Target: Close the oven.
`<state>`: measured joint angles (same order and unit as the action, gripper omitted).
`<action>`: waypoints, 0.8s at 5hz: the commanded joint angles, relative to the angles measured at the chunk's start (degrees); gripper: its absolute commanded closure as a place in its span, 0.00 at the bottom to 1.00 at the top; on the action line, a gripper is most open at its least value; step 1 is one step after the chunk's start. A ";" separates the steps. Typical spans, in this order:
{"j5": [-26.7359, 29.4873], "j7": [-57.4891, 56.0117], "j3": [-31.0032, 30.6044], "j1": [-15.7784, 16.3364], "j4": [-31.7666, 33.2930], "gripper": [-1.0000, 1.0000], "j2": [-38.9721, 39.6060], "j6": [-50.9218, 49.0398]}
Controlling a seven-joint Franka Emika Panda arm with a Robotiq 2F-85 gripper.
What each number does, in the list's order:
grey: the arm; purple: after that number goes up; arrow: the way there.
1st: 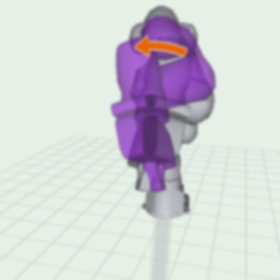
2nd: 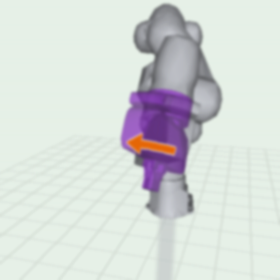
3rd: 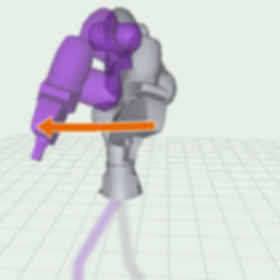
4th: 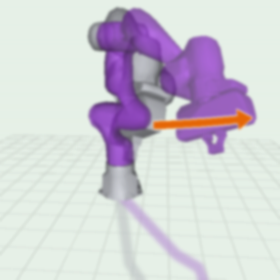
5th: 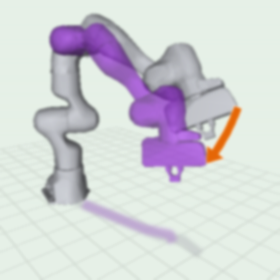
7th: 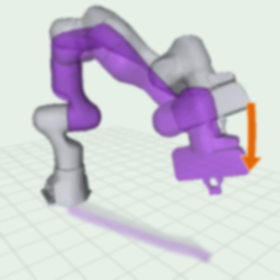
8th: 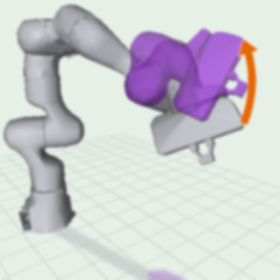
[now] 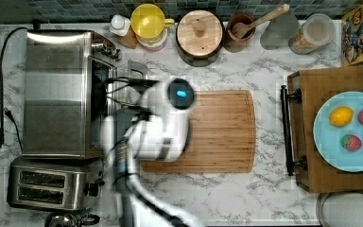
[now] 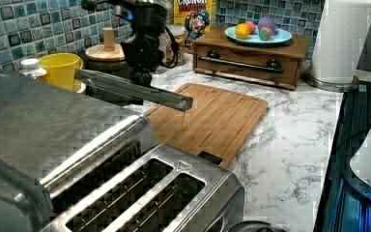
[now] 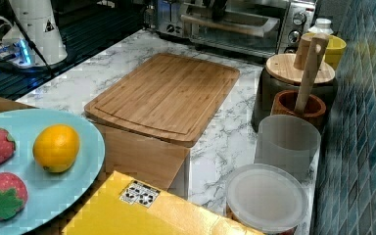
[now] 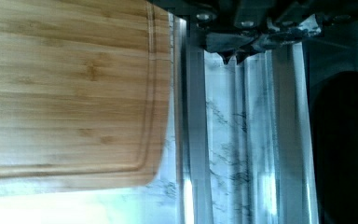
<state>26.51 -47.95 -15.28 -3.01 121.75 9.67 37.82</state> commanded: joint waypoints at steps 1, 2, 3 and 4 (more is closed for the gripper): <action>-29.30 35.04 -6.67 12.48 -20.51 1.00 3.24 -3.89; -35.09 46.83 -6.64 15.75 -25.14 1.00 4.19 -6.84; -46.85 54.30 -4.98 18.13 -28.71 1.00 5.34 -9.59; -39.78 46.94 -7.18 13.40 -26.27 1.00 2.36 -6.58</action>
<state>-17.07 2.79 -21.57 13.45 103.74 16.00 30.58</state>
